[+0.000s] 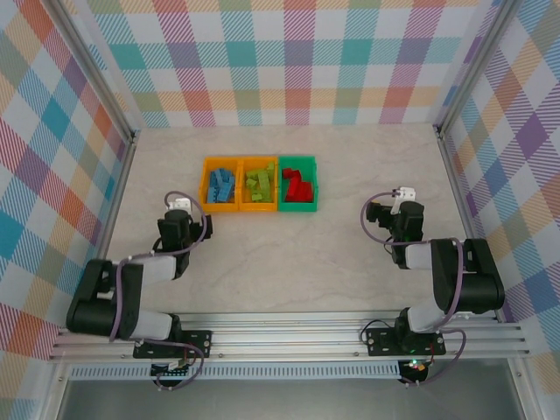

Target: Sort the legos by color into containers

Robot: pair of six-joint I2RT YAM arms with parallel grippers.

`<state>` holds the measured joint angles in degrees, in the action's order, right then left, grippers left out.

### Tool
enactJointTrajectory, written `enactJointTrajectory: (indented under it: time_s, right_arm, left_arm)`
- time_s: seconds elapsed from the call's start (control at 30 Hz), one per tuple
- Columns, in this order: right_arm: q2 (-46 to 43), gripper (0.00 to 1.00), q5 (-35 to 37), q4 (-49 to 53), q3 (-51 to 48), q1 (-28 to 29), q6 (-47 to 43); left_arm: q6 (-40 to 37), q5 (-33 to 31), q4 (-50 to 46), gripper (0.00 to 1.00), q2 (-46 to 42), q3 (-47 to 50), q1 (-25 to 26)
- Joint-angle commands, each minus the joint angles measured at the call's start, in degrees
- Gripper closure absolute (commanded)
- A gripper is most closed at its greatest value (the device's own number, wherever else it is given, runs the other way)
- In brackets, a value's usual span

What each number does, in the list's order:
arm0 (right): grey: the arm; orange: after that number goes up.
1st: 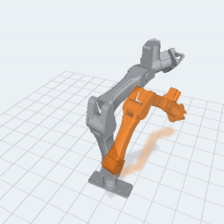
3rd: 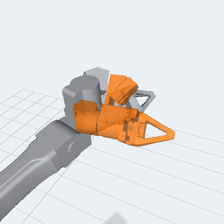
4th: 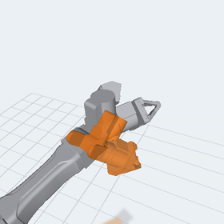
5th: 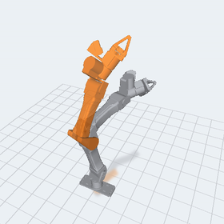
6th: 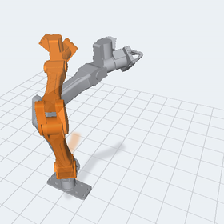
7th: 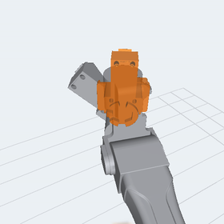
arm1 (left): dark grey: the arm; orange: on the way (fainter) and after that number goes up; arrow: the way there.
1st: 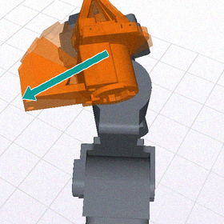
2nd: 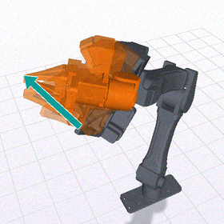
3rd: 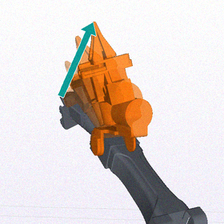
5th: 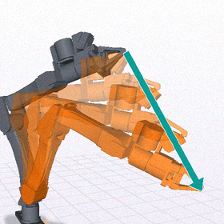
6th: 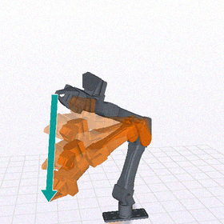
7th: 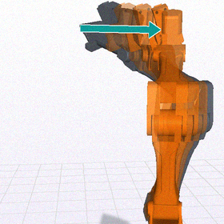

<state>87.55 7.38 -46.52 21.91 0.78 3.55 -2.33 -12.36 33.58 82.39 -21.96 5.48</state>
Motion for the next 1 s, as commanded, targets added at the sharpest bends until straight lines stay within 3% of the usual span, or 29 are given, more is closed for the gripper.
enactJointTrajectory:
  time_s: [0.0, 0.63, 0.77, 0.97]
  right_arm:
    - [-0.2, 0.01, -1.4, -2.2, 0.5, 0.2, -1.0]
    - [-0.1, 0.0, -2.3, -1.9, 0.7, 0.2, -1.4]
    - [0.0, 0.0, -7.4, 0.8, 2.3, -0.5, -2.5]
    - [-0.1, 0.0, -7.5, -0.1, 1.6, -0.5, -2.7]
  left_arm:
    - [1.4, 9.0, 11.2, 0.0, 7.2, -3.4, -2.6]
    - [0.6, 8.6, 12.3, 0.0, 7.3, -2.4, -2.0]
    - [0.6, 8.6, 12.3, 0.0, 7.3, -2.4, -2.0]
    - [0.5, 8.6, 12.3, 0.0, 7.3, -2.4, -2.0]
